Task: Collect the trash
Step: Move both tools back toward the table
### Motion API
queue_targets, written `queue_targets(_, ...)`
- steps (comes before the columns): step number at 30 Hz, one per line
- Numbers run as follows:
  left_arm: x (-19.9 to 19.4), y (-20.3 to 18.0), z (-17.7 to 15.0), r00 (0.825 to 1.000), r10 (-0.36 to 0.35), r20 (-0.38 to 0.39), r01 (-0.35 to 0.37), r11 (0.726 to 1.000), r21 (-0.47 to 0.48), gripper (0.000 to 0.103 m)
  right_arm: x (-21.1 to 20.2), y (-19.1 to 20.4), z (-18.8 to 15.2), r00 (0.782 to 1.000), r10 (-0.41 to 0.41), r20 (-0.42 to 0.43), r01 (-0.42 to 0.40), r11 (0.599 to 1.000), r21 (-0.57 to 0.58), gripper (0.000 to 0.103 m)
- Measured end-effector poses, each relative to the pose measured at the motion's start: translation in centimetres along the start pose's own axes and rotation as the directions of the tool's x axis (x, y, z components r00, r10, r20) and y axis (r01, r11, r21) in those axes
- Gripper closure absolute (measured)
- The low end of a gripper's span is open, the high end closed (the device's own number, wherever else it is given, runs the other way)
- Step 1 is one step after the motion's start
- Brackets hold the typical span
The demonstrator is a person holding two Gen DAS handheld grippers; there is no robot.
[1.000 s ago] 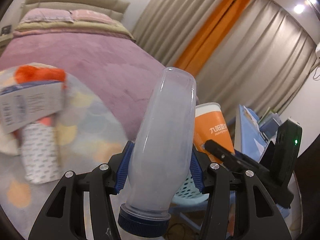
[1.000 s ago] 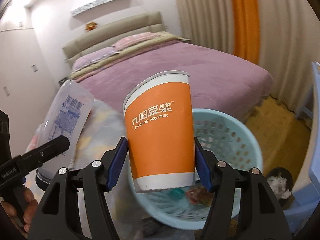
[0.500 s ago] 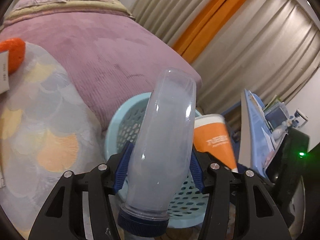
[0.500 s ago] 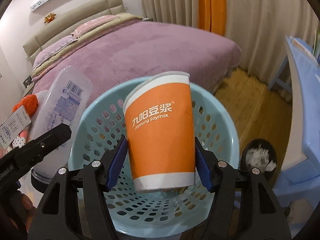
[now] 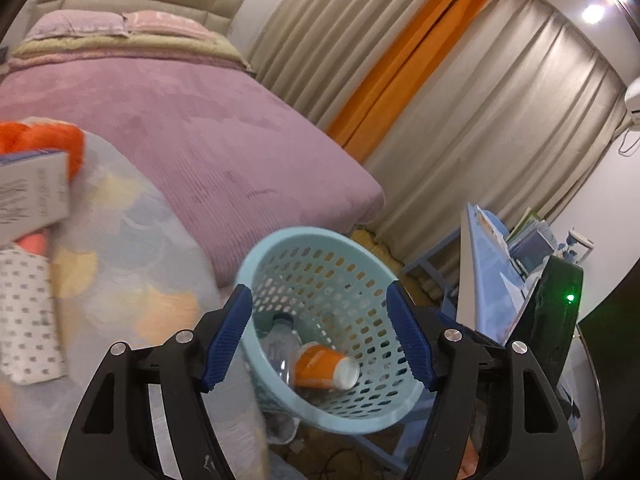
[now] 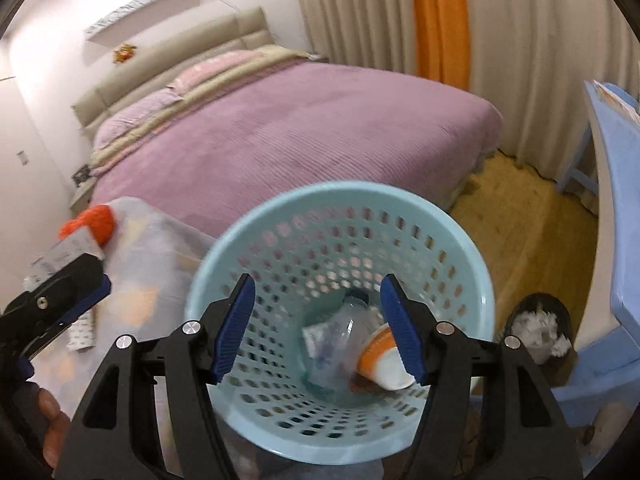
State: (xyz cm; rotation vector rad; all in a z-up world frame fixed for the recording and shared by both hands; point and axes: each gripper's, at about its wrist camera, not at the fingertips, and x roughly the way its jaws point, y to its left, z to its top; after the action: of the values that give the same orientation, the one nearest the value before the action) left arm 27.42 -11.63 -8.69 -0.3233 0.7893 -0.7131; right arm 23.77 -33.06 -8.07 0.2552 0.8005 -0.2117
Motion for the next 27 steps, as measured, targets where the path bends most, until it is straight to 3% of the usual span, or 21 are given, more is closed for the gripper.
queue_targets(6, -4.9, 1.6, 0.5, 0.995, 0.045, 0.086, -0.044, 0.999, -0.007, 0.035, -1.8, 4.1, -0.2, 0.997, 0.066, 0.031, -0.063, 0.994, -0.090, 0.041)
queue_targets(11, -10.3, 3.7, 0.9, 0.977, 0.129, 0.171, -0.132, 0.991, 0.005, 0.029, -2.8, 7.5, -0.7, 0.990, 0.138, 0.037, -0.131, 0.980, -0.151, 0.041)
queue_targets(16, -15.4, 7.2, 0.9, 0.934, 0.274, 0.228, -0.284, 0.959, 0.012, 0.025, -3.0, 11.5, -1.4, 0.978, 0.206, 0.021, -0.196, 0.956, -0.218, 0.041)
queue_targets(20, -19.4, 11.6, 1.3, 0.871, 0.411, 0.269, -0.414, 0.909, -0.047, 0.024, -2.5, 14.3, -2.3, 0.970, 0.244, -0.009, -0.237, 0.935, -0.262, 0.041)
queue_targets(23, -21.1, 14.9, 1.9, 0.845, 0.462, 0.268, -0.458, 0.885, -0.084, 0.024, -1.3, 16.6, -2.9, 0.967, 0.252, -0.046, -0.254, 0.923, -0.288, 0.041)
queue_targets(25, -21.5, 16.8, 2.4, 0.841, 0.479, 0.252, -0.475, 0.876, -0.081, 0.024, -0.8, 17.6, -3.2, 0.961, 0.268, -0.069, -0.277, 0.917, -0.289, 0.041)
queue_targets(27, -21.2, 18.5, 2.7, 0.857, 0.467, 0.217, -0.460, 0.884, -0.082, 0.024, 0.0, 18.5, -3.4, 0.955, 0.281, -0.093, -0.296, 0.911, -0.286, 0.041)
